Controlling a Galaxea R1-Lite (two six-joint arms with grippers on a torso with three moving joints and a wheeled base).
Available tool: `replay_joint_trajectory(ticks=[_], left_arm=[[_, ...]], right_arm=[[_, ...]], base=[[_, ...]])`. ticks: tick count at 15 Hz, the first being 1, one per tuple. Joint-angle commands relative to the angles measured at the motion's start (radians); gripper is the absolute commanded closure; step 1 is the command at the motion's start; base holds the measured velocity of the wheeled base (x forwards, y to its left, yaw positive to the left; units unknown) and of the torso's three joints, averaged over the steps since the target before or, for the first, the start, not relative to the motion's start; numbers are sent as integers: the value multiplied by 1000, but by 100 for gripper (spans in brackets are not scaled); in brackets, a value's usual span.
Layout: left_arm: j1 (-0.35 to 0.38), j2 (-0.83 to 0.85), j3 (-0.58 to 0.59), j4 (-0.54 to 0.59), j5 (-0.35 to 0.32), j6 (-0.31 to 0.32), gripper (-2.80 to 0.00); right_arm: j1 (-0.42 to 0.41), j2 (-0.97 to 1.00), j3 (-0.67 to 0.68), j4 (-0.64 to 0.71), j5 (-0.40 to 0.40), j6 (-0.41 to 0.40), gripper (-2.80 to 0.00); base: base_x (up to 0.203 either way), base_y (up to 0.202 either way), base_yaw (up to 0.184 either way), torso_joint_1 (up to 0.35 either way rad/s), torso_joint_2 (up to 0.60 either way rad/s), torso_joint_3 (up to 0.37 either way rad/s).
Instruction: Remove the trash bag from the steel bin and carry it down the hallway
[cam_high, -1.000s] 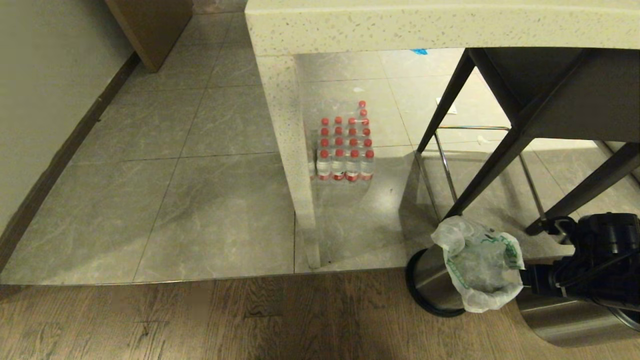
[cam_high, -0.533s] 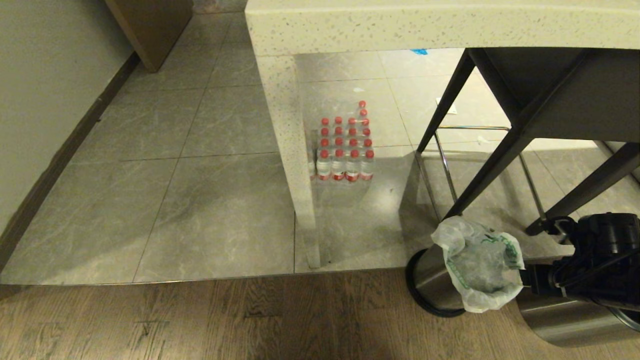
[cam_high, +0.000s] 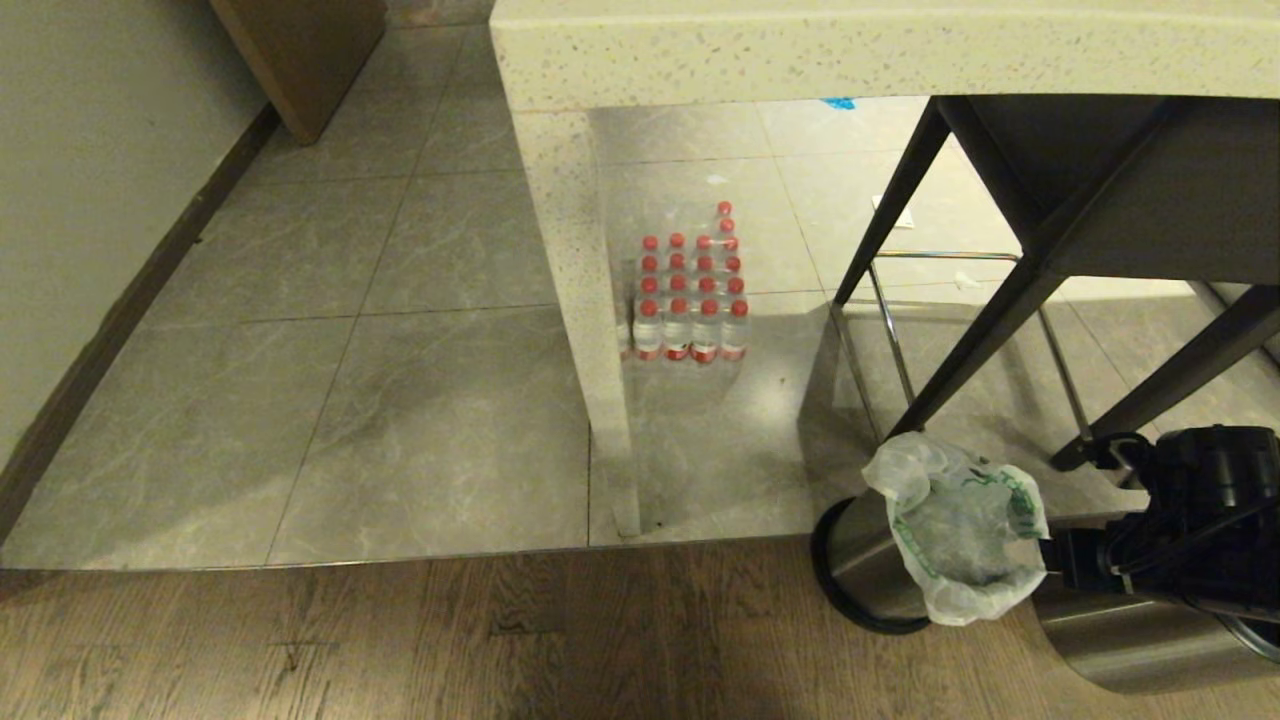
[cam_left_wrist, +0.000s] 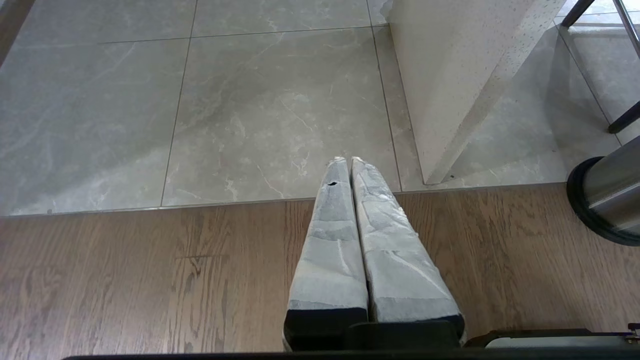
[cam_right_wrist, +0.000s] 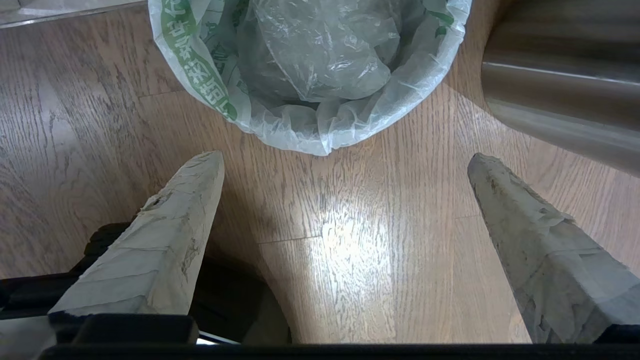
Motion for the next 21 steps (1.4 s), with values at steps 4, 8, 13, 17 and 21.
replay_joint_trajectory(ticks=[4,8,13,17,21], left_arm=[[0,-2,0,0,1,0,0],[0,-2,0,0,1,0,0],[0,-1,1,0,1,0,0],[0,-2,0,0,1,0,0],[0,-2,0,0,1,0,0]], right_arm=[[166,-1798,402,668,-40,83,-280],[166,-1798,402,668,-40,83,-280],[166,-1798,402,668,-40,83,-280],[166,-1798,402,668,-40,83,-280],[166,-1798,402,668,-40,83,-280]], base=[[0,0,0,0,0,0],[0,0,0,0,0,0],[0,0,0,0,0,0],[0,0,0,0,0,0],[0,0,0,0,0,0]])
